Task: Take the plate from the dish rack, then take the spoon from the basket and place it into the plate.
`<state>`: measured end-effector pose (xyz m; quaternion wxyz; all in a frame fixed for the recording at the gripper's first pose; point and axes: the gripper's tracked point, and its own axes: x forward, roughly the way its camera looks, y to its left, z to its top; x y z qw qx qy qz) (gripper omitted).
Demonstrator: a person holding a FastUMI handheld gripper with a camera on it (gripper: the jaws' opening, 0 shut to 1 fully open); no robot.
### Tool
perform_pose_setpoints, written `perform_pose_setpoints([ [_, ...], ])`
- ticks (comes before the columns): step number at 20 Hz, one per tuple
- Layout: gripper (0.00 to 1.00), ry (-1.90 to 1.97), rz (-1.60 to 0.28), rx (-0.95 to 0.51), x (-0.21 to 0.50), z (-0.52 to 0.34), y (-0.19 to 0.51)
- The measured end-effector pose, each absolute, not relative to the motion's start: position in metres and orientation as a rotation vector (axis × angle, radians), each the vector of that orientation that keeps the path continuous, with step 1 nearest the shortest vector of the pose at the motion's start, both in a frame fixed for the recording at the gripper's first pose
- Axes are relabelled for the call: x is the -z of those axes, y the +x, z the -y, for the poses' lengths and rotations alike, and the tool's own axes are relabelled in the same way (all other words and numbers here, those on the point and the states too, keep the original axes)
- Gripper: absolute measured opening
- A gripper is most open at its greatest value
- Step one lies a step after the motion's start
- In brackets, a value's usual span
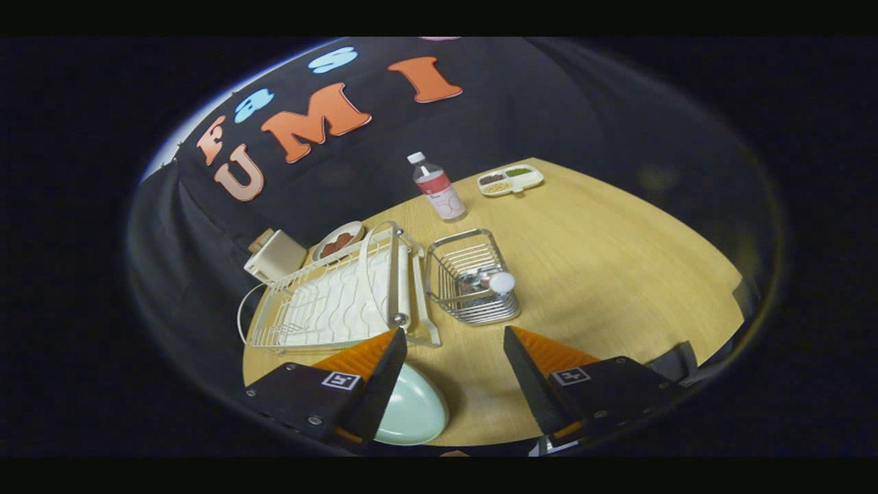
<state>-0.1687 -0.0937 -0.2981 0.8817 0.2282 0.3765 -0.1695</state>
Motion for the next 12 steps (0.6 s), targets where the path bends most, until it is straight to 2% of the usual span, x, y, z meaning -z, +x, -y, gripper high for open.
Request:
perform_pose_setpoints([
  [4,0.85,0.316,-0.628,0.414,0.276,0.123,-0.149],
  [8,0.84,0.273,-0.591,0.396,0.278,0.123,-0.133],
  [12,0.71,0.264,-0.605,0.396,0.289,0.124,-0.129],
])
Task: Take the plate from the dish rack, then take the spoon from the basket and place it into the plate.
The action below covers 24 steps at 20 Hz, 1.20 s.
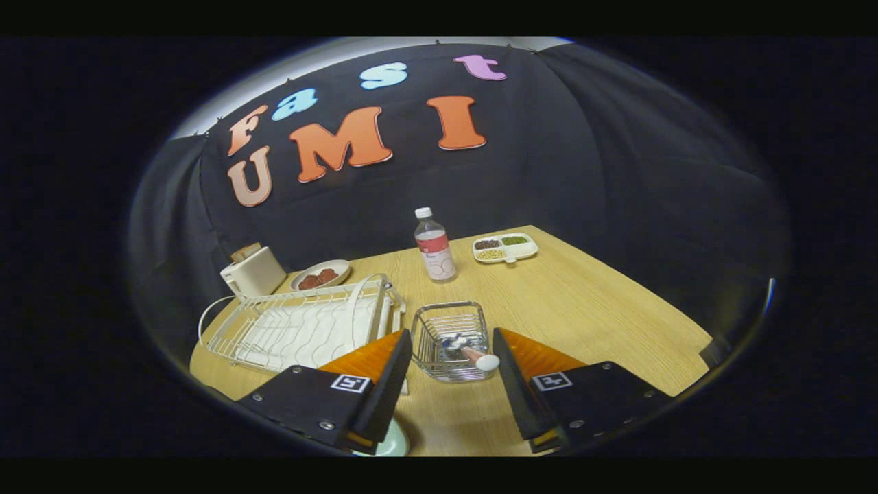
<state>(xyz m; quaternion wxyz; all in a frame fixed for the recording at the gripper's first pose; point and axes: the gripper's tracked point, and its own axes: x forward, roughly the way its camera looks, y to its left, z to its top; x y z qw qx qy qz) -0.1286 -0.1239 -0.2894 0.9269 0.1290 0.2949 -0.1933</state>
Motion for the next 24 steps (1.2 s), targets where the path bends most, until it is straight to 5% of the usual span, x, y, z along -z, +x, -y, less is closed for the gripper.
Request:
perform_pose_setpoints([
  [5,0.38,0.268,-0.625,0.389,0.297,0.118,-0.125],
  [11,0.13,0.289,-0.623,0.405,0.288,0.120,-0.124],
  [24,0.12,0.246,-0.551,0.361,0.199,0.125,-0.125],
])
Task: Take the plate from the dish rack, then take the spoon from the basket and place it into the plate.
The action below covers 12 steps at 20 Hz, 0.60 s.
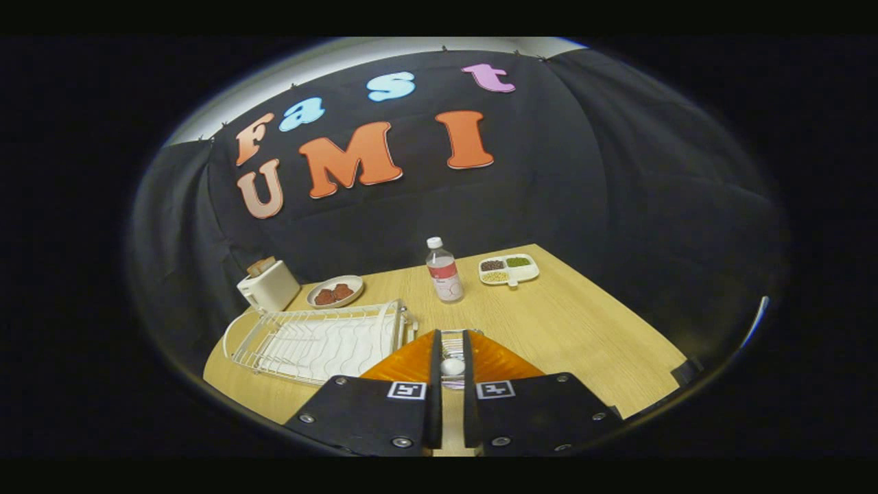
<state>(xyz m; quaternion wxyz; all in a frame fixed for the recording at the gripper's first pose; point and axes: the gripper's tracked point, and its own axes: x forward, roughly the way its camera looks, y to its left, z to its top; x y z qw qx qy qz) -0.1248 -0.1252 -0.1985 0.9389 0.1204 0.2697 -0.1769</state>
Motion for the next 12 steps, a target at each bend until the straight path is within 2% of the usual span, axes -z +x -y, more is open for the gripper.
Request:
perform_pose_setpoints([
  [7,0.12,0.231,-0.534,0.266,0.156,0.092,-0.139],
  [12,0.12,0.226,-0.591,0.157,0.166,0.049,-0.151],
])
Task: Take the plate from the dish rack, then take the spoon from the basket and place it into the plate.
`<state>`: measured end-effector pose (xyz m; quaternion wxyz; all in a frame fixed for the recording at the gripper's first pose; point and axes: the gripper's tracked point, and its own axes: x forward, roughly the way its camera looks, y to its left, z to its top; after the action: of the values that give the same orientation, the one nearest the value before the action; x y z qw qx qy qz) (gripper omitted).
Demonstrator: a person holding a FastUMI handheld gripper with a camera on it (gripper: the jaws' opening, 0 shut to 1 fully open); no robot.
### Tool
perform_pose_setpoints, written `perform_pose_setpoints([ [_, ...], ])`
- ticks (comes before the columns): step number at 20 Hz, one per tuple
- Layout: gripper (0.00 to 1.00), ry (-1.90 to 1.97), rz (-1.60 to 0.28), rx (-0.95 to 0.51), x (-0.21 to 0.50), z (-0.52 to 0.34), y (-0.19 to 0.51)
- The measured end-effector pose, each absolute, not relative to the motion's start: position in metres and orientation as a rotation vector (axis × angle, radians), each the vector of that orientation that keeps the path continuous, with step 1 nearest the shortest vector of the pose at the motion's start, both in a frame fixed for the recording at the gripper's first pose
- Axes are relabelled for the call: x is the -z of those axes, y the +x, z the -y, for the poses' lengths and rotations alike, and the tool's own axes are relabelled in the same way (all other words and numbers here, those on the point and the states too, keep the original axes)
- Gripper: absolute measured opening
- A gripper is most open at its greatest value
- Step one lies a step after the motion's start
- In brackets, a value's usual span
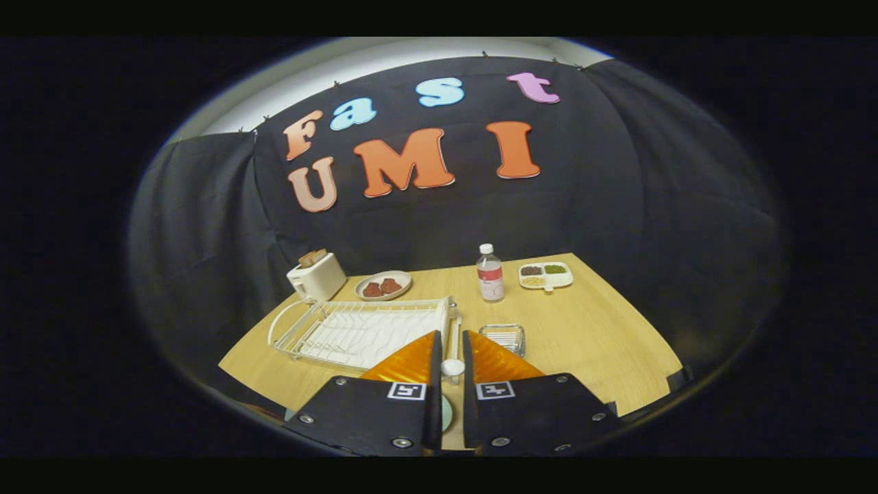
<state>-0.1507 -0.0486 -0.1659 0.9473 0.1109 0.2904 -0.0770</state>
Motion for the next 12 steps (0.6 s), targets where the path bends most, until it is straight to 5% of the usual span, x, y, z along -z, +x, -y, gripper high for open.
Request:
perform_pose_setpoints([
  [12,0.12,0.297,-0.695,-0.083,0.221,-0.046,-0.135],
])
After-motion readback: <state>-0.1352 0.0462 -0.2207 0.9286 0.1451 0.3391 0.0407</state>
